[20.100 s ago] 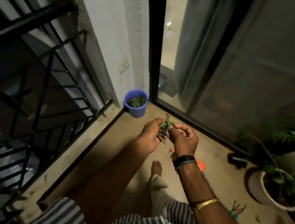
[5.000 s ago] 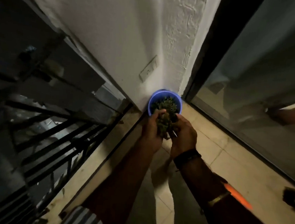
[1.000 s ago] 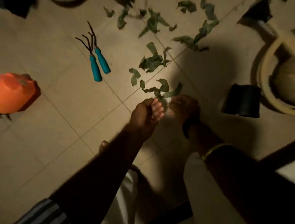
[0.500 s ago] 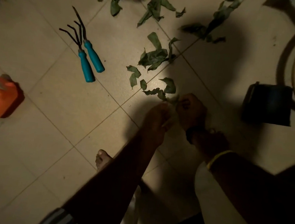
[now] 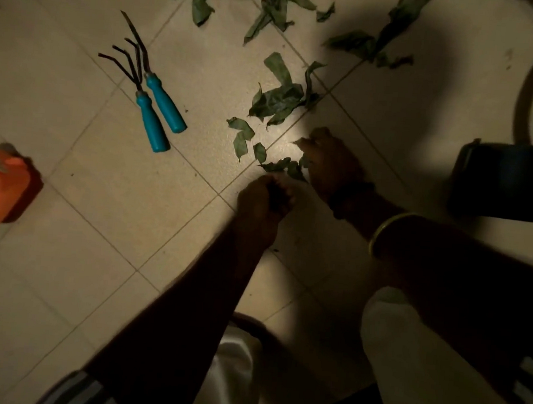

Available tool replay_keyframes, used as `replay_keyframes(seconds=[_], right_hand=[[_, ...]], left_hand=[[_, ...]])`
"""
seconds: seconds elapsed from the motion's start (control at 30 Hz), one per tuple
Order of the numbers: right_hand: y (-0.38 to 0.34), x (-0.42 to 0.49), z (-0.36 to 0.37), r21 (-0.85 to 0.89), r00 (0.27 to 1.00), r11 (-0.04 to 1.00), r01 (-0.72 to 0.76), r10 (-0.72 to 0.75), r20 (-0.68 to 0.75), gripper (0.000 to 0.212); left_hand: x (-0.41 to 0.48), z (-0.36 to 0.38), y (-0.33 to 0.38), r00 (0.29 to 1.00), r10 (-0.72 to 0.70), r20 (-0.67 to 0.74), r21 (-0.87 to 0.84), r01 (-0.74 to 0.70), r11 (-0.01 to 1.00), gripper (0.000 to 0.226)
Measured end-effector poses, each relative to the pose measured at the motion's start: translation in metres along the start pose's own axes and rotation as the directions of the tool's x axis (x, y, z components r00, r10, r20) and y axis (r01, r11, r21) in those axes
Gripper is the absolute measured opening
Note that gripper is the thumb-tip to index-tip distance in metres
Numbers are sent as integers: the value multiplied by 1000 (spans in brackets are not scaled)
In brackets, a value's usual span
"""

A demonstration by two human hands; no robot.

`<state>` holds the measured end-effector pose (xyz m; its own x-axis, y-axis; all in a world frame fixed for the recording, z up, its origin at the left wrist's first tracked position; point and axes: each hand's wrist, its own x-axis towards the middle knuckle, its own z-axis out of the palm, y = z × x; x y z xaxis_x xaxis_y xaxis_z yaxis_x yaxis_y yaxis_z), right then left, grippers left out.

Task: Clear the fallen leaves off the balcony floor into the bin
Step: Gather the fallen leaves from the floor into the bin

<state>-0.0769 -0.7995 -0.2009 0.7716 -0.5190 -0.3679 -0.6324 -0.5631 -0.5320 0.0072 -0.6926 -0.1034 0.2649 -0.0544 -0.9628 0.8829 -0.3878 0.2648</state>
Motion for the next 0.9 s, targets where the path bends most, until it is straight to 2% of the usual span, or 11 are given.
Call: replay_keyframes(seconds=[0.03,0.1,0.2,0.3,0.43,0.53,0.63,0.7,0.8,0.9], right_hand=[[7,2,2,-23,1000,1000,3,-2,25,23],[13,4,1,9,995,995,-102,102,18,14],[4,-2,-13,183,950,948,-259,284,-127,9],[-32,-26,-28,376,948,913,-160,248,-198,7],[-76,-45,-39,409,994,912,-21,64,-92,17],[-73,-38,-34,481,988,873,-79,133,-79,18],[-56,-20,-17,322,953,921,-220,273,-130,21],[-47,-8,-3,186,951,940,-286,302,-61,31],[-39,1,17,84,975,971,-223,221,25,21],[-30,0,21,133,976,967,-216,214,31,14]], left_hand=[[3,-1,-1,1000,-22,7,-17,22,1000,24],[4,-2,-1,999,-35,16,-41,35,999,24],[-1,0,-1,999,-49,13,-57,49,997,22],[-9,7,7,998,-36,55,-53,39,998,24],[-14,13,21,995,-64,82,-74,70,995,29],[-3,-2,22,998,-67,13,-61,68,996,18],[12,-23,17,999,-32,-40,-82,29,996,20],[21,-33,11,999,-26,-41,-161,19,987,26],[32,-39,1,998,-64,-20,-244,57,968,29],[39,-39,-7,998,-69,-9,-247,65,967,29]])
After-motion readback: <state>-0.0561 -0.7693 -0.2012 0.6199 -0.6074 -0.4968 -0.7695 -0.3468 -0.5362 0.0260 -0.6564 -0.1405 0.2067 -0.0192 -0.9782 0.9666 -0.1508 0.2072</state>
